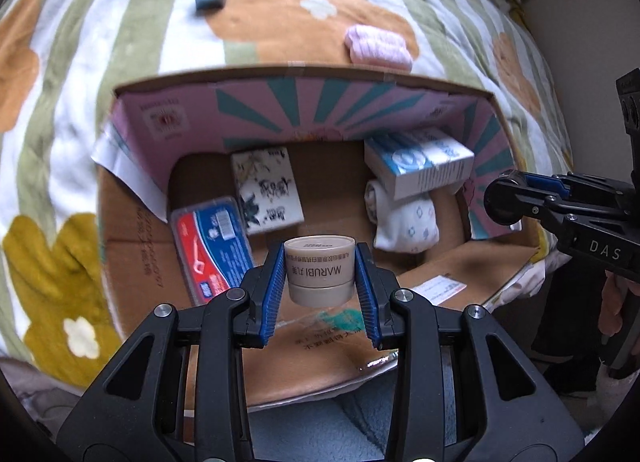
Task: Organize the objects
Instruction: 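Carry the cream jar and black jar into the cardboard box and release both, then withdraw both open tools from the box toward the blue cube box and pink towel, then grasp the blue cube box with the left tool while the right tool grasps the pink towel, then carry the blue cube box and pink towel into the cardboard box and release both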
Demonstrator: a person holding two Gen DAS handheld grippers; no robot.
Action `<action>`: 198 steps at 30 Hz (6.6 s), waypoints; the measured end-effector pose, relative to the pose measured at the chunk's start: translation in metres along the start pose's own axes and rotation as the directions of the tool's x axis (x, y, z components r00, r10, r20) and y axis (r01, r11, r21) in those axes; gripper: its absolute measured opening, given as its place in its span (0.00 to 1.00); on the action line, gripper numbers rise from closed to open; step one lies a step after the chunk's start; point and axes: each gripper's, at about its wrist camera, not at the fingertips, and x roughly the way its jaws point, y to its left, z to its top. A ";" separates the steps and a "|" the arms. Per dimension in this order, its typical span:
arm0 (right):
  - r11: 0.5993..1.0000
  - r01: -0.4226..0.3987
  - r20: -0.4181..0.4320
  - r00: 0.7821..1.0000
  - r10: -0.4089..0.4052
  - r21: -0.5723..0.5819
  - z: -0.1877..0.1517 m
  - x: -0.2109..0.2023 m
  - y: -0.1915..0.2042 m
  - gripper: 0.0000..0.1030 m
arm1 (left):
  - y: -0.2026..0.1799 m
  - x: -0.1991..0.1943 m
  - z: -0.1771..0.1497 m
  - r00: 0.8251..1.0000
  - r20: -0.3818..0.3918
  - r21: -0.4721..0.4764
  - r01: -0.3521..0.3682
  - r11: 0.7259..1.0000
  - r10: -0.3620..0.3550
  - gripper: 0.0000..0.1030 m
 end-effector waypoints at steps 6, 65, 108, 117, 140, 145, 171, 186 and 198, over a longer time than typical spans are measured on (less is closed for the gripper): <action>1.000 0.007 -0.028 1.000 -0.007 0.009 -0.011 0.011 -0.005 0.27 | -0.003 0.015 -0.005 0.999 -0.028 0.005 -0.018 1.000 0.018 0.30; 0.992 -0.073 -0.006 0.997 0.074 0.100 -0.015 0.007 0.006 0.98 | -0.002 -0.040 0.022 0.989 0.061 0.056 -0.137 0.989 0.134 1.00; 0.960 0.045 -0.058 0.998 -0.031 0.276 0.175 0.082 -0.061 0.98 | 0.118 0.062 0.286 0.991 0.040 0.081 -0.134 0.988 0.131 0.98; 0.962 0.098 -0.122 0.990 -0.069 0.256 0.184 0.111 -0.059 0.98 | 0.130 0.099 0.303 0.996 -0.016 0.053 -0.083 0.995 0.083 0.83; 0.940 0.081 -0.112 0.993 -0.046 0.333 0.168 0.115 -0.068 0.62 | 0.126 0.107 0.309 1.000 0.008 0.067 -0.025 0.997 0.025 0.35; 0.942 0.078 -0.088 0.995 -0.052 0.326 0.160 0.111 -0.068 0.57 | 0.124 0.104 0.307 0.999 0.009 0.071 -0.032 0.997 0.032 0.35; 0.957 0.051 0.044 0.997 -0.066 0.285 0.145 0.056 -0.075 0.36 | 0.114 0.048 0.279 0.992 0.115 0.078 -0.064 0.995 0.055 0.34; 0.979 0.020 0.179 0.982 -0.057 0.202 0.159 -0.016 -0.036 0.36 | 0.070 -0.042 0.239 0.972 0.232 0.096 -0.061 0.993 0.037 0.34; 0.996 -0.019 0.235 0.972 -0.001 0.084 0.119 -0.065 0.005 0.36 | 0.037 -0.098 0.147 0.957 0.288 0.060 -0.050 0.997 0.031 0.34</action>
